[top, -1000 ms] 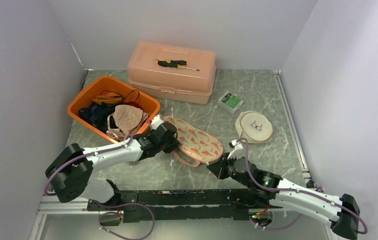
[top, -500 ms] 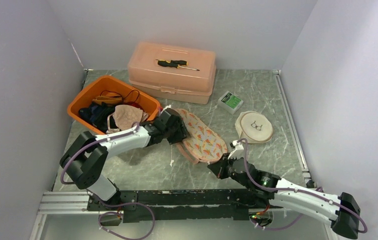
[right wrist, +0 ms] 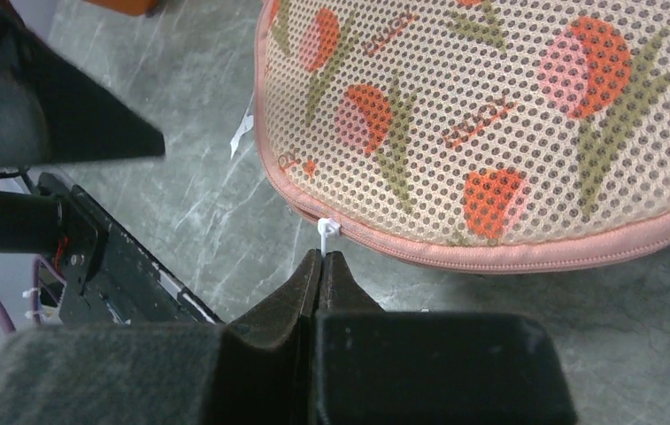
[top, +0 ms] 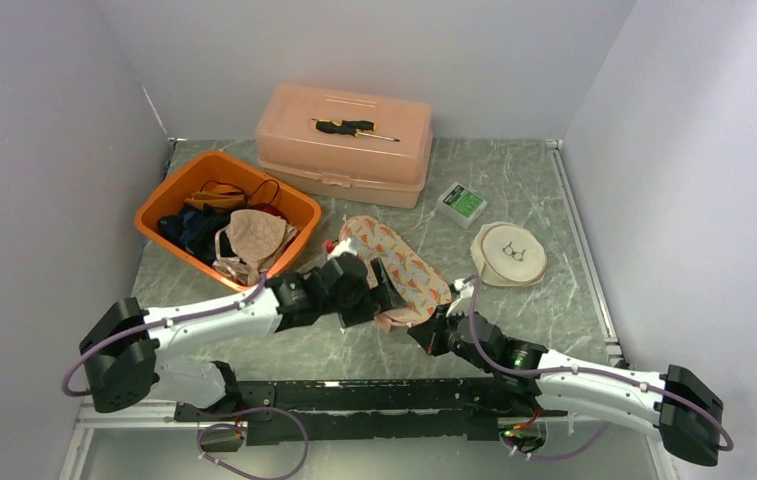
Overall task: Unzip the laundry bag and remove the bra
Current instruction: Unzip the laundry bag at the center of the board.
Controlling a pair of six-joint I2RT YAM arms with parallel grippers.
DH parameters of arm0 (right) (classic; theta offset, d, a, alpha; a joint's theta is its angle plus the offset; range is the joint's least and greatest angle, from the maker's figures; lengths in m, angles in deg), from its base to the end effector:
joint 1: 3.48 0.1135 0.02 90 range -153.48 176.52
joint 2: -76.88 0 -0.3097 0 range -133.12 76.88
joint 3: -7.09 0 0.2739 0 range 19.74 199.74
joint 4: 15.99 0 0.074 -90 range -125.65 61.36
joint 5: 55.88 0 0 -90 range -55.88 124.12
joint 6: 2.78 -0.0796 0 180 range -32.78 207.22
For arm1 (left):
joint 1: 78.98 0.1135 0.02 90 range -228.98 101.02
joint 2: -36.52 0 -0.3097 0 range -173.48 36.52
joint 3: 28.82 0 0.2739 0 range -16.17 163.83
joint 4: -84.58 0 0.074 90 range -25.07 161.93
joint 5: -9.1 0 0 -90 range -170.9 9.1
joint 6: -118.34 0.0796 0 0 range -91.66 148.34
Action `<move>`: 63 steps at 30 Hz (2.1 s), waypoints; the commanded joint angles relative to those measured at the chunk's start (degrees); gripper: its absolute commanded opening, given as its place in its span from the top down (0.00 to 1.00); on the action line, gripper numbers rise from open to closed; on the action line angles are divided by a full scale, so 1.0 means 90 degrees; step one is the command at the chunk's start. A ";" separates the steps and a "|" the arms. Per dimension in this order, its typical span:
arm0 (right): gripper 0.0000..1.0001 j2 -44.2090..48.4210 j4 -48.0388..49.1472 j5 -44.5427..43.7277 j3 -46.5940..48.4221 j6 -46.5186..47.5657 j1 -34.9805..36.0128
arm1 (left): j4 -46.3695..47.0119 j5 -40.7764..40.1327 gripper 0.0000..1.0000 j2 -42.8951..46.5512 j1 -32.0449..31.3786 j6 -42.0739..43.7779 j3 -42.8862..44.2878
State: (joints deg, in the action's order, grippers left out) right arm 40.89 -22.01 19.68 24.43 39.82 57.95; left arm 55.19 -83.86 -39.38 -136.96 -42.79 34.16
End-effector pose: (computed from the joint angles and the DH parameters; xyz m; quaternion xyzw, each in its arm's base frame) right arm 0.0969 0.1365 0.1448 -0.0347 0.8372 0.3739 0.3976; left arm 0.1758 -0.2734 0.2493 -0.1151 0.9071 -0.3548 0.1950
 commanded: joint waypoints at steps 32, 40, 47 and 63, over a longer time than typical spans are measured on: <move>1.00 -0.0963 0.1262 0.1448 0.0331 0.0732 0.0037 | 0.0687 -0.1297 0.59 -0.0575 -0.0513 -0.2234 -0.0785; 1.00 -0.0219 0.0222 0.1197 0.0315 0.0614 0.0040 | 0.0732 -0.1216 0.97 -0.0518 -0.0336 -0.2040 -0.0884; 1.00 -0.0130 -0.0610 0.0634 0.0280 0.0155 0.0040 | 0.0902 -0.0815 0.97 -0.0368 0.0062 -0.1348 -0.0973; 1.00 0.0202 -0.0390 -0.0083 0.0075 -0.0286 0.0045 | 0.0332 0.0397 0.97 -0.0065 0.1018 0.1984 -0.0594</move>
State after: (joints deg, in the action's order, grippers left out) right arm 42.49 -29.62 17.78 26.05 33.79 58.10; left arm 59.50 -84.12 -39.45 -129.81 -36.34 25.44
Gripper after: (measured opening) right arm 0.010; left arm 0.061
